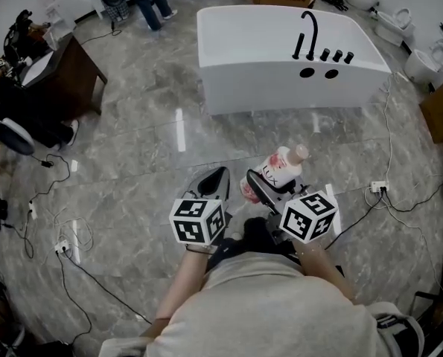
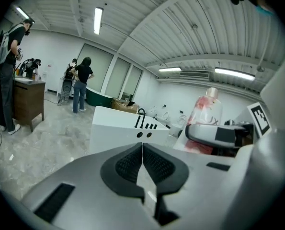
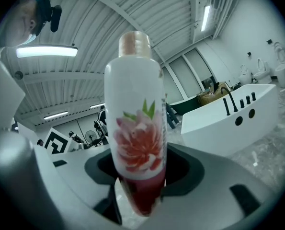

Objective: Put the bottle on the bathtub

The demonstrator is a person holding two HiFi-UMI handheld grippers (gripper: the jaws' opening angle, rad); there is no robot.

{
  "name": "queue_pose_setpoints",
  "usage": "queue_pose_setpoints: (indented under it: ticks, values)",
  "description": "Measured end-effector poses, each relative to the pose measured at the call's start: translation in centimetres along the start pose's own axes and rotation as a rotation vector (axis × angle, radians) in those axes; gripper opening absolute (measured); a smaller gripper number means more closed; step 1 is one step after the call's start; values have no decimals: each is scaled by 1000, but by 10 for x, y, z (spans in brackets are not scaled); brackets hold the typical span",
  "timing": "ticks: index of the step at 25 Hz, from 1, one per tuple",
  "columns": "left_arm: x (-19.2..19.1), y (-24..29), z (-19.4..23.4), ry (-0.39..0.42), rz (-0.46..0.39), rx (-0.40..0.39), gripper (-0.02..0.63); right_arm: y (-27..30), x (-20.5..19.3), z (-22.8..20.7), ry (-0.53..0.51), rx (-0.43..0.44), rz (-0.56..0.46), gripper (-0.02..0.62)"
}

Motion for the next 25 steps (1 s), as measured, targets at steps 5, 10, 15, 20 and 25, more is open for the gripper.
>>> queue_pose_setpoints:
  ticks: [5, 10, 15, 20, 25]
  values:
    - [0, 16, 7, -10, 5, -12, 8, 11, -8, -15, 6, -24, 45, 229]
    - [5, 47, 33, -24, 15, 16, 8, 44, 8, -43, 24, -15, 41, 229]
    - [31, 95, 72, -27, 9, 54, 8, 99, 51, -82, 32, -11, 10, 229]
    - [82, 151, 113, -28, -19, 106, 8, 156, 111, -119, 25, 30, 9, 229]
    - [118, 204, 144, -34, -45, 154, 8, 203, 153, -158, 3, 60, 33, 229]
Point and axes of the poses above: the fingertips, and each gripper's own axes: y forward along the fingers, z to its left, x out of its top, the point moved 1 cm from there along -y, backward along the fingers, and after that the axes turned 9 degrees about y, right-handed, at the moved point
